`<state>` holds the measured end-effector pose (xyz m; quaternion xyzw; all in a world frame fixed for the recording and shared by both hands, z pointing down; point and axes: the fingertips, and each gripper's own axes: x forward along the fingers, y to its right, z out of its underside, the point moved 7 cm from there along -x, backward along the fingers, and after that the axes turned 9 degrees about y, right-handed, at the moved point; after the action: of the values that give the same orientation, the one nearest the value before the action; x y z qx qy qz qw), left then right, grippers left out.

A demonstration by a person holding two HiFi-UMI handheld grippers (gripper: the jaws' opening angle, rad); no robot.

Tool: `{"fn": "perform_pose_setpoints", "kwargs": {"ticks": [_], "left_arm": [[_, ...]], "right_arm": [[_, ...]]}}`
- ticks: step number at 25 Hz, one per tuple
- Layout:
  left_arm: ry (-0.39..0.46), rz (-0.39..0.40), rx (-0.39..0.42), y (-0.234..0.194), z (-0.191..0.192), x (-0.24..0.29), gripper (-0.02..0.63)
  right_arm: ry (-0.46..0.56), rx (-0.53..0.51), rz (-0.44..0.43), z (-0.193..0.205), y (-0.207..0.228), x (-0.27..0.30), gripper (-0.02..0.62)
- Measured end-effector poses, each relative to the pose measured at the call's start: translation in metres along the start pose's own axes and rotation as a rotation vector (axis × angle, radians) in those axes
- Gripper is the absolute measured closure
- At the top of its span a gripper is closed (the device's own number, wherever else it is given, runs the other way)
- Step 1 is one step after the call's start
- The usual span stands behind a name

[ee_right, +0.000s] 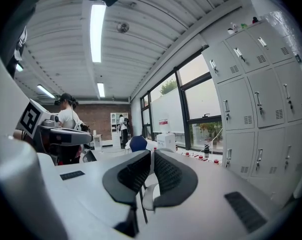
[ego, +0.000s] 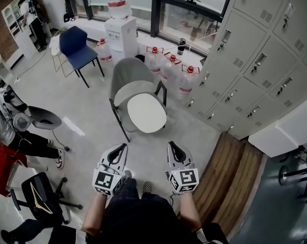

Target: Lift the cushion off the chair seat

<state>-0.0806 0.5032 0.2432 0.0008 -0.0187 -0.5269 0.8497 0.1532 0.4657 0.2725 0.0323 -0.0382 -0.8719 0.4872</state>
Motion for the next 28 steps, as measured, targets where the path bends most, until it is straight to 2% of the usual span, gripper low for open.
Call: {"fn": "perform_pose_setpoints", "kwargs": {"ticks": [9, 19, 28], "left_arm": [[-0.013, 0.022, -0.008, -0.029, 0.014, 0.051, 0.586], [-0.017, 0.065, -0.029, -0.104, 0.019, 0.138, 0.586], [-0.069, 0.109, -0.069, -0.170, 0.041, 0.210, 0.586]], "right_arm": [[-0.016, 0.015, 0.017, 0.015, 0.028, 0.049, 0.552], [-0.035, 0.018, 0.048, 0.019, 0.051, 0.144, 0.553], [-0.090, 0.032, 0.115, 0.034, 0.077, 0.222, 0.554]]}}
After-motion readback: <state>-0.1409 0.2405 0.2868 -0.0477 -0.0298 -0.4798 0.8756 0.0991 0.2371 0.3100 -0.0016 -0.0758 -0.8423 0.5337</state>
